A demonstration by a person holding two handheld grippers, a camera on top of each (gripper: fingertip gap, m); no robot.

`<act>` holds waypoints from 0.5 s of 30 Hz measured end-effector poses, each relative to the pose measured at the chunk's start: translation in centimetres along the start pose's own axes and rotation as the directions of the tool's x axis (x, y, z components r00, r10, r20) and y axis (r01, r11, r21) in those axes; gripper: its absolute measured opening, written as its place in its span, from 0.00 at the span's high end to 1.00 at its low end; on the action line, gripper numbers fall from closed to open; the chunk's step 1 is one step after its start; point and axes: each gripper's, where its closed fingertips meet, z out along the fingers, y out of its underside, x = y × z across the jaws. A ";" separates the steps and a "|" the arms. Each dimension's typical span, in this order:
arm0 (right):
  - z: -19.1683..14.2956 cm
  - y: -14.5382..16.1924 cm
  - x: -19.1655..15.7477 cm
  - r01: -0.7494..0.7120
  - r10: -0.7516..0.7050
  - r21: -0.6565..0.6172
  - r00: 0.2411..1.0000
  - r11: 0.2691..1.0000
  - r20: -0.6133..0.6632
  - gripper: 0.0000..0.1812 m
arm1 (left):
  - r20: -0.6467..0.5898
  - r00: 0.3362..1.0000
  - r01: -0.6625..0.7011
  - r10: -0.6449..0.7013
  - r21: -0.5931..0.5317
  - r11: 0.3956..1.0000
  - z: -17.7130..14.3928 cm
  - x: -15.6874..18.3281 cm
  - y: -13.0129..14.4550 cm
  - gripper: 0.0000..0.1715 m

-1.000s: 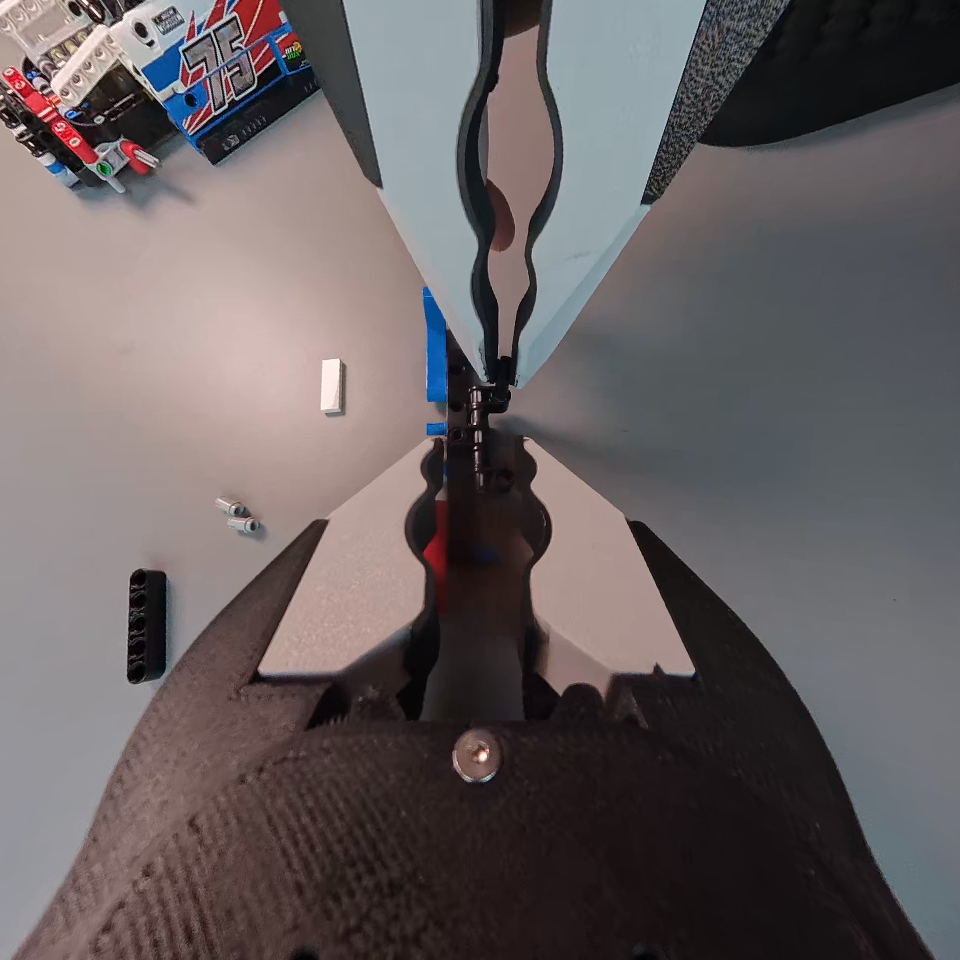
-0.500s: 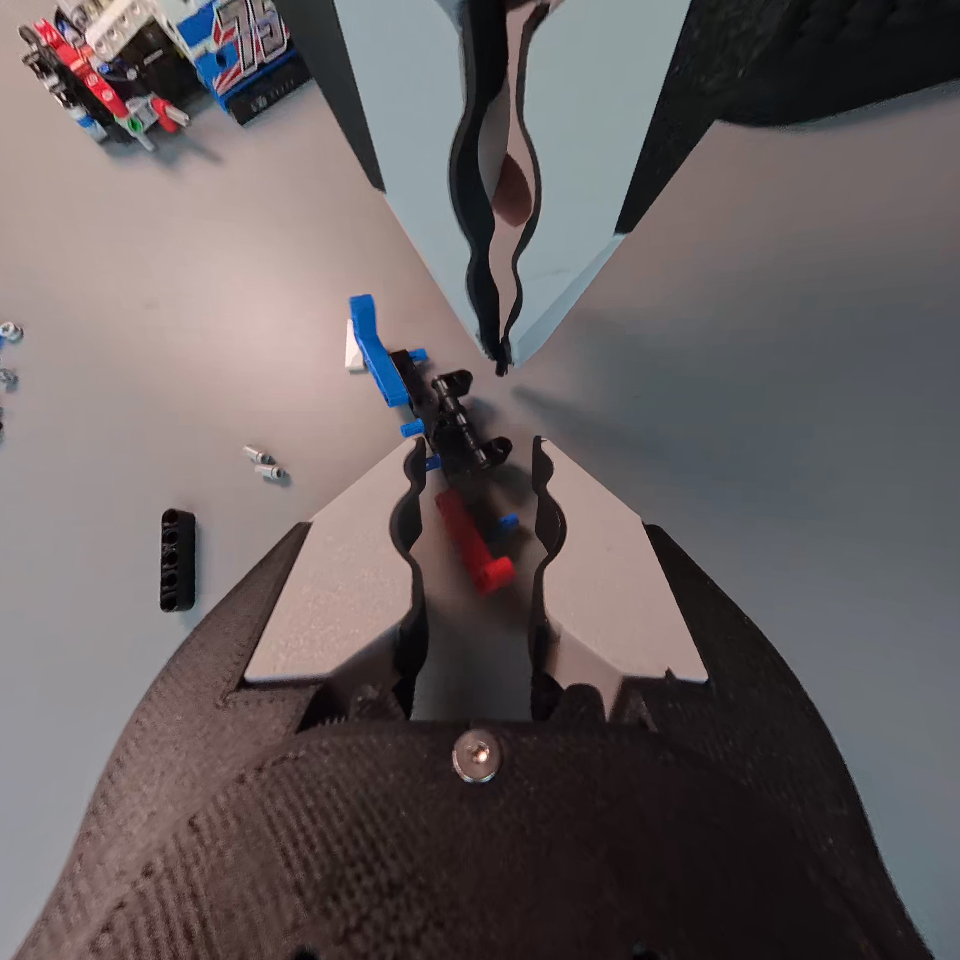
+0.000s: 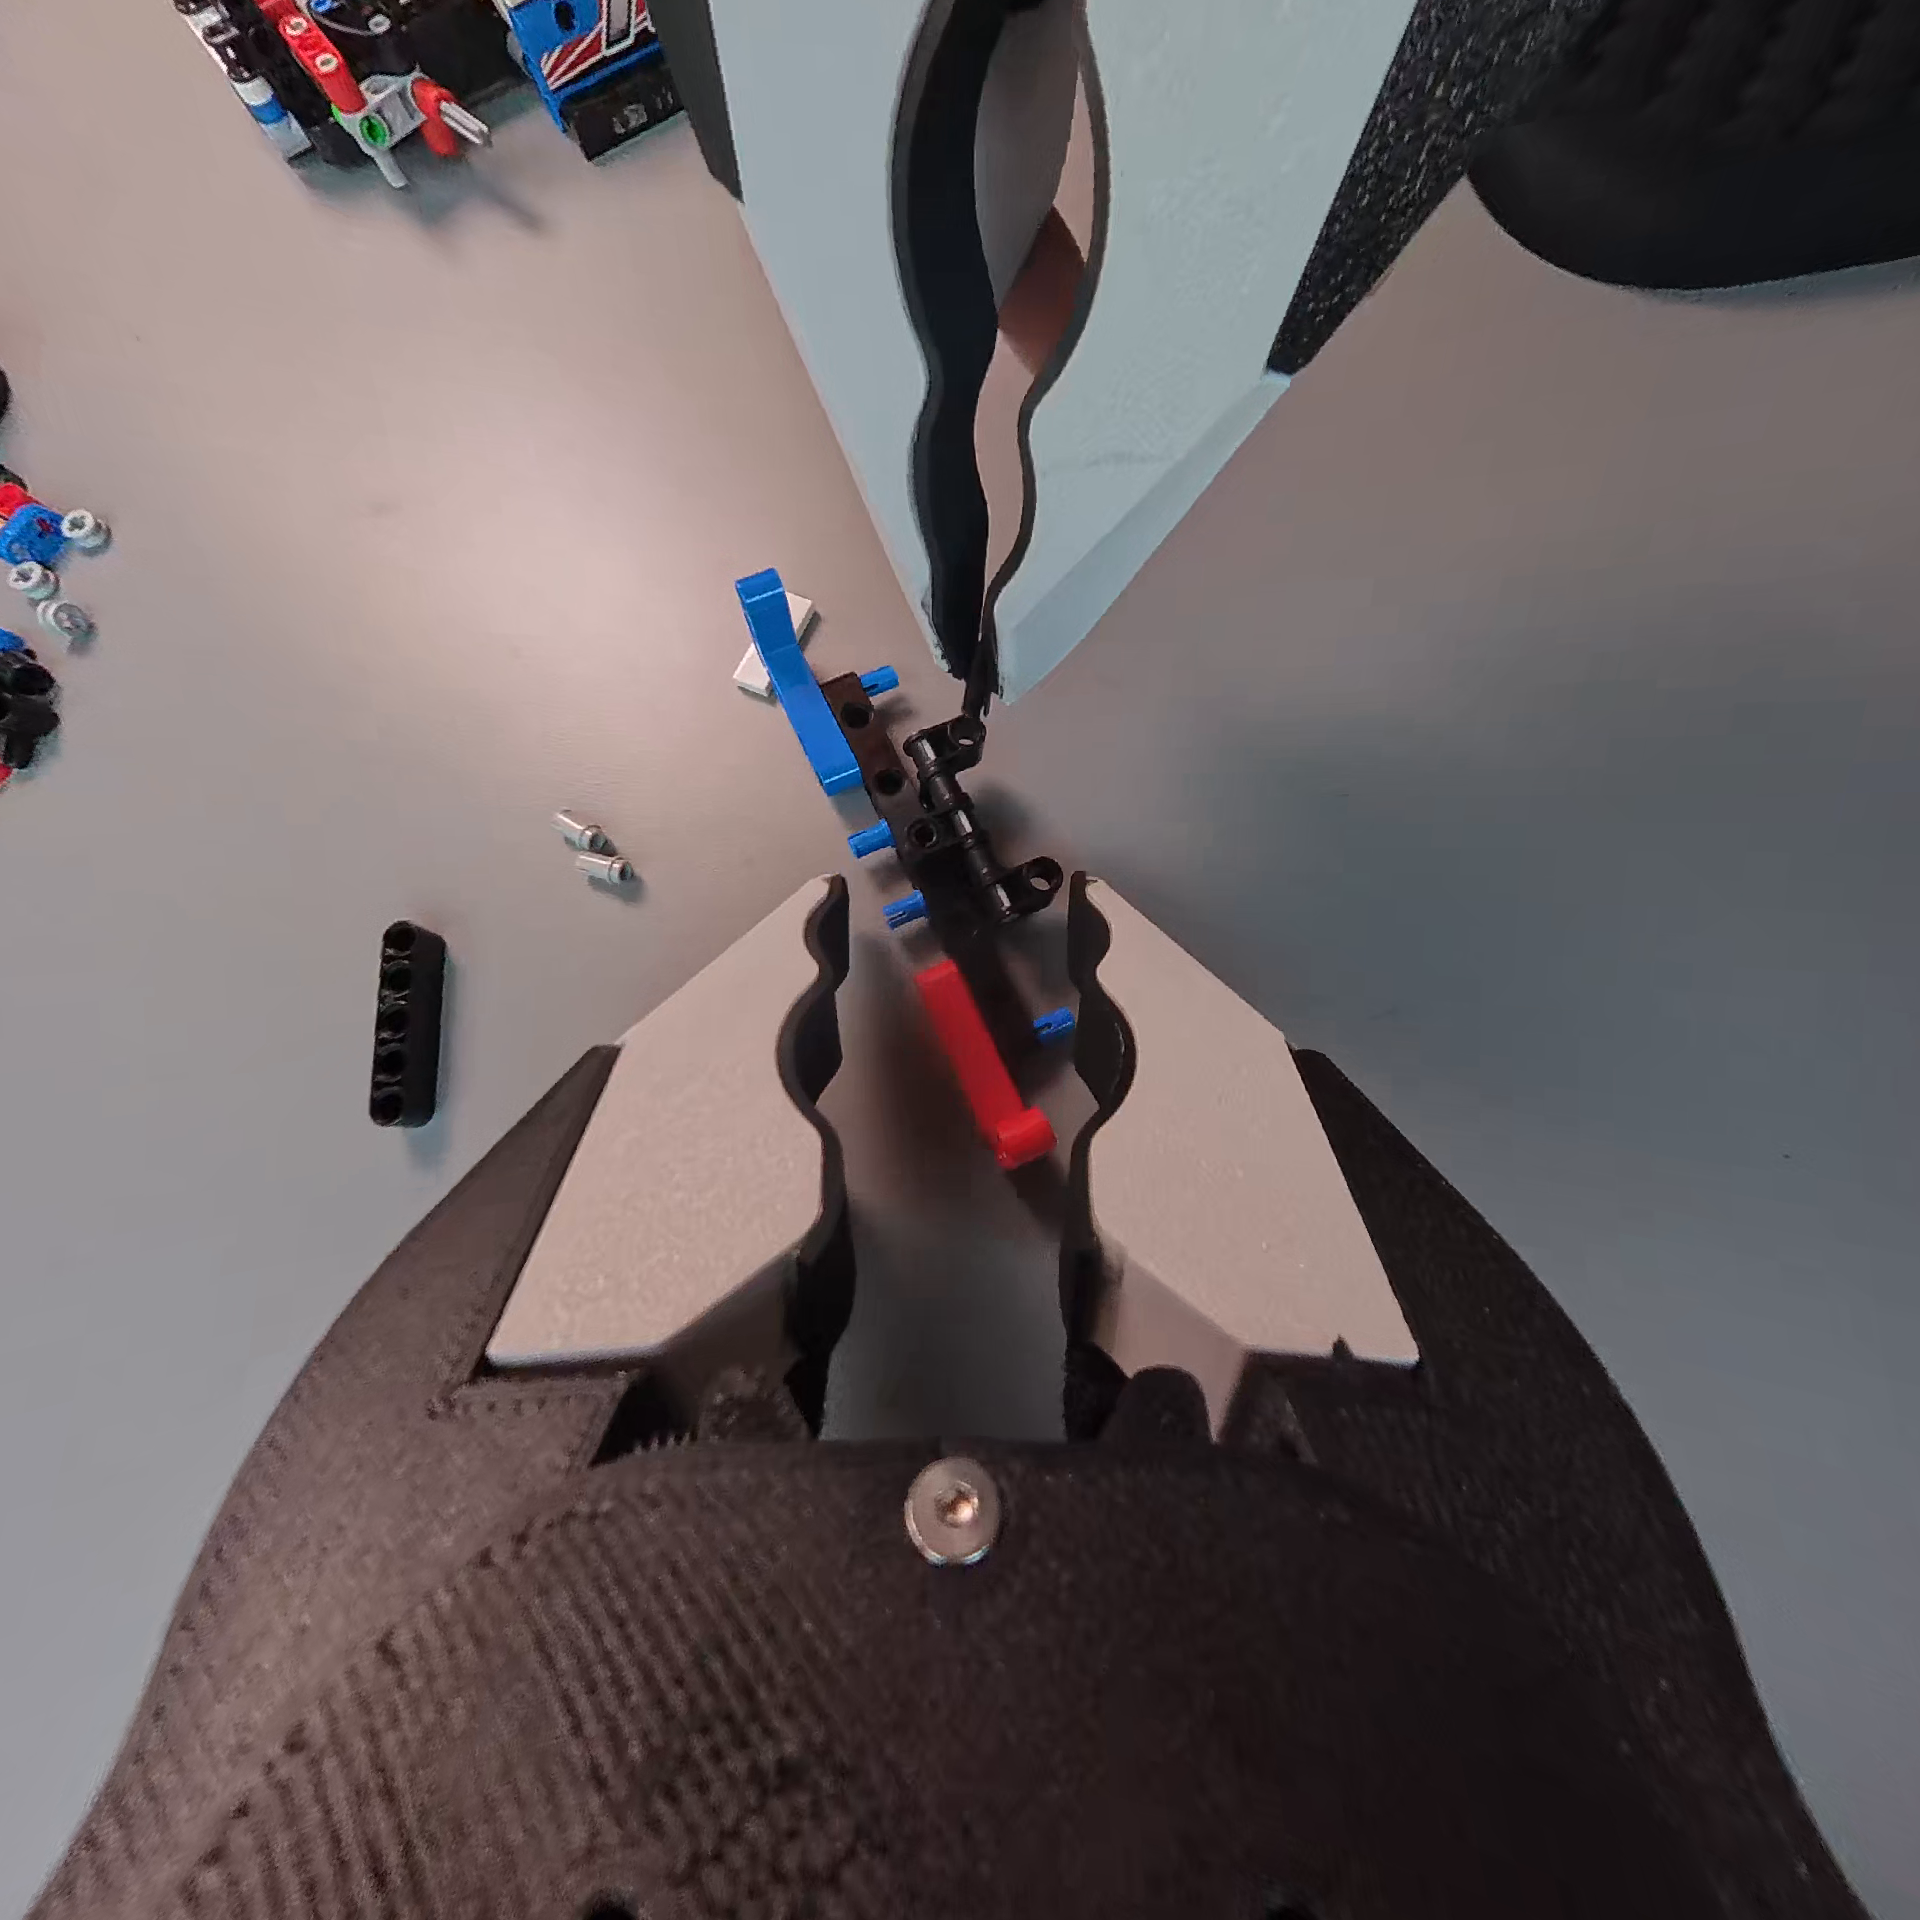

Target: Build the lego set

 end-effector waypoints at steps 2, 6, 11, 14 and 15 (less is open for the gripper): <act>0.3 0.0 0.1 -0.007 0.008 -0.027 1.000 1.000 0.015 0.99 | 0.003 1.000 0.017 -0.017 -0.016 1.000 0.0 0.0 0.2 0.77; 0.8 0.3 0.2 -0.033 0.035 -0.061 0.999 0.998 0.032 0.99 | 0.004 0.999 0.042 -0.042 -0.028 0.999 0.2 0.1 0.5 0.81; 1.0 0.3 0.6 -0.069 0.072 -0.081 0.997 0.994 0.034 0.99 | 0.011 0.999 0.032 -0.032 -0.020 0.999 0.3 0.0 0.4 0.82; 1.0 0.5 0.7 -0.073 0.077 -0.098 0.996 0.992 0.035 0.99 | 0.016 1.000 0.024 -0.024 -0.012 1.000 0.4 -0.1 0.3 0.82; 1.1 0.5 0.8 -0.073 0.076 -0.099 0.997 0.992 0.032 0.99 | 0.017 1.000 0.021 -0.021 -0.006 1.000 0.4 -0.2 0.3 0.82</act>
